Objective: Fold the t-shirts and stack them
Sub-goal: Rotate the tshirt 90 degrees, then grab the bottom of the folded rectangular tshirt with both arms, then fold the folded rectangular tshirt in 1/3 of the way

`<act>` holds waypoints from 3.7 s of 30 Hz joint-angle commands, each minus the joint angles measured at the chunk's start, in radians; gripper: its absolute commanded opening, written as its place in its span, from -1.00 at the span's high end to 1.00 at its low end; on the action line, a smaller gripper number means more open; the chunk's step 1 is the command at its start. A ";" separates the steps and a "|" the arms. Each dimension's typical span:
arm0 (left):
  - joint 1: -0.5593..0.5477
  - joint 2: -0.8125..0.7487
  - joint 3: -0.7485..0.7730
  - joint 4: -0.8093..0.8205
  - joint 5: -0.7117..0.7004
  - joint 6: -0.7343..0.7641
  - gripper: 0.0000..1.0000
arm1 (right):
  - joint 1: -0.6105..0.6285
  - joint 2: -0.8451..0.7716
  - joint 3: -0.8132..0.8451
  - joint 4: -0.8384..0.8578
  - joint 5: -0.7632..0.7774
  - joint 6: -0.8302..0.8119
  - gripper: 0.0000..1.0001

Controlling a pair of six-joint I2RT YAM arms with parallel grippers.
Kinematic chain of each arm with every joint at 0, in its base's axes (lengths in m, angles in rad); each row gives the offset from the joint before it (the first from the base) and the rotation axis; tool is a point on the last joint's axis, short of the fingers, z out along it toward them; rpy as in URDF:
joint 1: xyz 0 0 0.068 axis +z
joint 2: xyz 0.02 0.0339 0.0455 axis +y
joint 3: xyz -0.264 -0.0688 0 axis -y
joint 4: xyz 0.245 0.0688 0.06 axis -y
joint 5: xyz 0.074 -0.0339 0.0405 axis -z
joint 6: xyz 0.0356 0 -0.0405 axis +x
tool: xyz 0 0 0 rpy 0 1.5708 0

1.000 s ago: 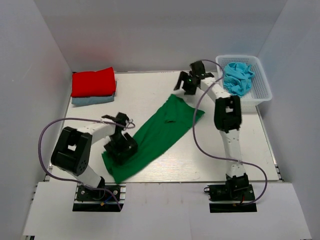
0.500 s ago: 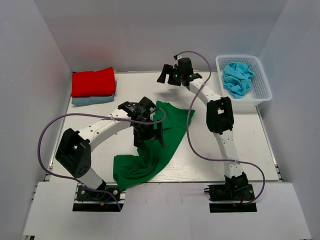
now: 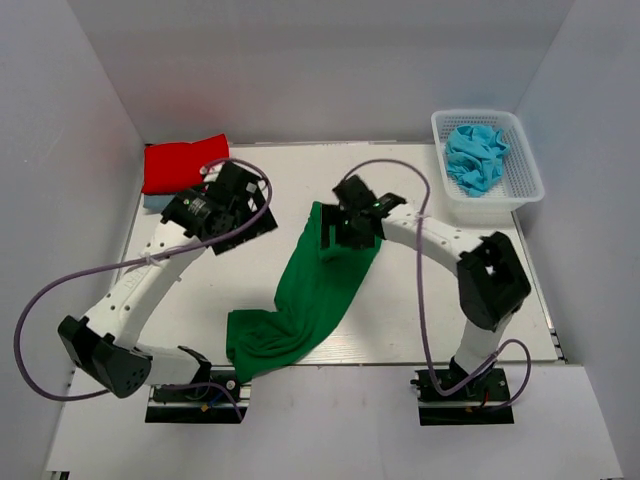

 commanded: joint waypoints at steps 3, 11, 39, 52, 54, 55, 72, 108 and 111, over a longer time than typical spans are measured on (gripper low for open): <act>0.079 0.110 0.082 0.084 -0.091 0.049 -1.00 | 0.062 0.107 -0.035 -0.129 0.098 0.155 -0.81; 0.185 0.136 0.029 0.162 -0.024 0.098 -1.00 | 0.030 0.403 0.235 -0.282 0.279 0.172 -0.81; 0.286 0.307 -0.330 0.542 0.285 0.246 -1.00 | -0.187 0.251 0.361 0.124 0.002 -0.171 -0.81; 0.257 0.383 -0.456 0.740 0.331 0.241 -0.71 | 0.034 0.046 -0.161 0.115 -0.124 0.351 -0.81; 0.246 0.374 -0.492 0.768 0.331 0.241 -0.63 | 0.052 0.065 -0.159 0.120 -0.106 0.402 -0.81; 0.246 0.365 -0.505 0.777 0.331 0.229 -0.61 | 0.056 0.075 -0.155 0.126 -0.110 0.405 -0.81; 0.153 0.341 -0.640 0.789 0.351 0.129 0.98 | 0.137 0.135 -0.286 0.202 -0.254 0.509 0.68; -0.085 0.325 -0.045 0.390 0.138 0.008 1.00 | -0.041 -0.172 -0.201 -0.212 -0.113 0.140 1.00; -0.065 0.415 0.054 0.370 0.096 0.029 1.00 | -0.095 -0.125 -0.145 -0.207 -0.136 0.100 1.00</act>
